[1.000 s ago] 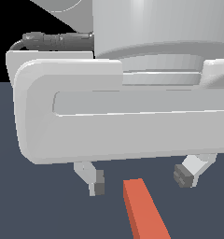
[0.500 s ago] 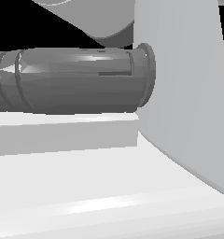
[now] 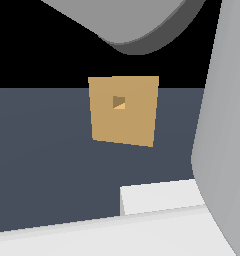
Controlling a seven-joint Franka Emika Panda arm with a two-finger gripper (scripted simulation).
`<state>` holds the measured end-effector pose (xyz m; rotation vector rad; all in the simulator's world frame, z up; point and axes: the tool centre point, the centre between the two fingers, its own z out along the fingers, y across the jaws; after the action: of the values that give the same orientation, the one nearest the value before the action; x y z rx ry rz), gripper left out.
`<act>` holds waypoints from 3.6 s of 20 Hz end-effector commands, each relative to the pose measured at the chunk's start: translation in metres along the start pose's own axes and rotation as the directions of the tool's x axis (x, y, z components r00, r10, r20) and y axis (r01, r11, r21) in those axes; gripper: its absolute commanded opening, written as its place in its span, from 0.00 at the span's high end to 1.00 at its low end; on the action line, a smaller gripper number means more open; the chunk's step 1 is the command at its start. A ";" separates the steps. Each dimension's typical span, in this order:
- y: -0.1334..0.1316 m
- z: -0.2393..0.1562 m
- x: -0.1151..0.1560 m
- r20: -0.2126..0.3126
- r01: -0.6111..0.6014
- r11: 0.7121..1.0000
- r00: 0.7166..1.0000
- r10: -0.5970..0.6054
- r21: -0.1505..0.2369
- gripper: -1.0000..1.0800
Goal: Insert the peg into the horizontal hole in a box.
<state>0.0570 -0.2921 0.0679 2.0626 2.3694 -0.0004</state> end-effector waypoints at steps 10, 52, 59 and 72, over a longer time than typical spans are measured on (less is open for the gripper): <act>0.000 0.024 -0.002 0.000 0.001 1.000 1.000 -0.001 0.000 0.04; -0.023 0.027 0.045 -0.001 -0.076 0.997 0.997 0.076 0.000 1.00; -0.040 0.007 0.086 -0.001 -0.142 0.990 0.990 0.142 0.000 1.00; -0.067 -0.041 0.187 -0.001 -0.293 0.956 0.956 0.293 0.000 1.00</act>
<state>-0.0313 -0.1273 0.1023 2.3738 2.0620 -0.0015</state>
